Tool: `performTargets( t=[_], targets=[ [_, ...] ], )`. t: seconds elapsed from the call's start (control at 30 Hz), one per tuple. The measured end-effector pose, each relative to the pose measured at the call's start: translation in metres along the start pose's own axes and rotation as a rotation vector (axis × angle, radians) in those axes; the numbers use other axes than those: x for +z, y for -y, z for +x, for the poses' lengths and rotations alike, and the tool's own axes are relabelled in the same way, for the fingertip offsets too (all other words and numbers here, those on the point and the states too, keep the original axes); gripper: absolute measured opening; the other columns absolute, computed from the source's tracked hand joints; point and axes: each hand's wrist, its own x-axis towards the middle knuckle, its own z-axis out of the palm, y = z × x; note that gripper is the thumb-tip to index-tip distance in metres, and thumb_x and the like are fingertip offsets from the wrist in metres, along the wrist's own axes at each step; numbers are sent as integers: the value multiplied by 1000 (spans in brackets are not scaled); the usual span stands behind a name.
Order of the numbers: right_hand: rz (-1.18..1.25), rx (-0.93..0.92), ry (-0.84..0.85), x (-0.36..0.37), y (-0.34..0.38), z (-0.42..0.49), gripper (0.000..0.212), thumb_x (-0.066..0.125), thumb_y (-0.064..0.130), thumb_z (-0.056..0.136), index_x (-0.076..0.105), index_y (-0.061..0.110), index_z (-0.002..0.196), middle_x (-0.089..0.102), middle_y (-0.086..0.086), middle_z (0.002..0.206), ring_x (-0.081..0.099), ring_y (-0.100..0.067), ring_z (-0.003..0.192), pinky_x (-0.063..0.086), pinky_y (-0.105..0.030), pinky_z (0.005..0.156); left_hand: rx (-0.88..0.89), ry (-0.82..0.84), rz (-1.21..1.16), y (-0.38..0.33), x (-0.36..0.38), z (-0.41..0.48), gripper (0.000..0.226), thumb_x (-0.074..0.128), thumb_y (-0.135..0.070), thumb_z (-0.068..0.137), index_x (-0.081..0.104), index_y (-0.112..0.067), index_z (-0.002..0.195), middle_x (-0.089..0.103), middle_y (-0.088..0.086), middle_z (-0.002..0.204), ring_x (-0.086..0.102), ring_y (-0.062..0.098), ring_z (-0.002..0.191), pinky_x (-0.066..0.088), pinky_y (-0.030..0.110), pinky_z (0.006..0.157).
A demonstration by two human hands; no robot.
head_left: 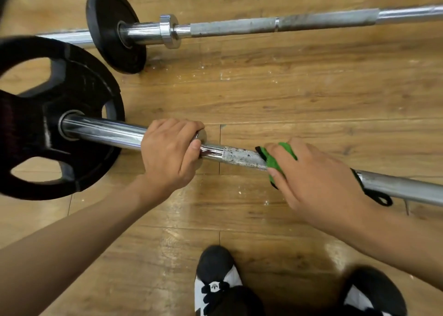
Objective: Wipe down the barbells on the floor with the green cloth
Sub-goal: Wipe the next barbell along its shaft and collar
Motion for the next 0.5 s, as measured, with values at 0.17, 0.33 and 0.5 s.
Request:
performTargets(
  t=[0.17, 0.33, 0.5],
  targets=[
    [-17, 44, -20, 3, 37, 20, 50, 22, 39, 100, 55, 15, 128, 52, -11, 107, 57, -31, 83, 33, -34, 55, 9, -5, -9, -5, -7, -10, 63, 16, -39, 107, 70, -9, 96, 66, 1, 85, 57, 24, 73, 39, 41, 74],
    [-1, -24, 7, 11, 86, 49, 63, 29, 41, 99, 30, 16, 158, 46, -14, 143, 57, -34, 114, 34, -39, 71, 32, 53, 15, -7, -13, -25, 69, 13, -44, 108, 70, -6, 107, 69, 5, 96, 59, 26, 79, 36, 40, 75],
    [-36, 3, 4, 12, 48, -5, 51, 35, 35, 93, 54, 16, 137, 59, -9, 102, 62, -29, 78, 40, -35, 59, 31, 77, 11, -12, -23, -41, 73, 11, -50, 107, 69, -4, 112, 70, 6, 103, 59, 28, 82, 37, 43, 76]
  ],
)
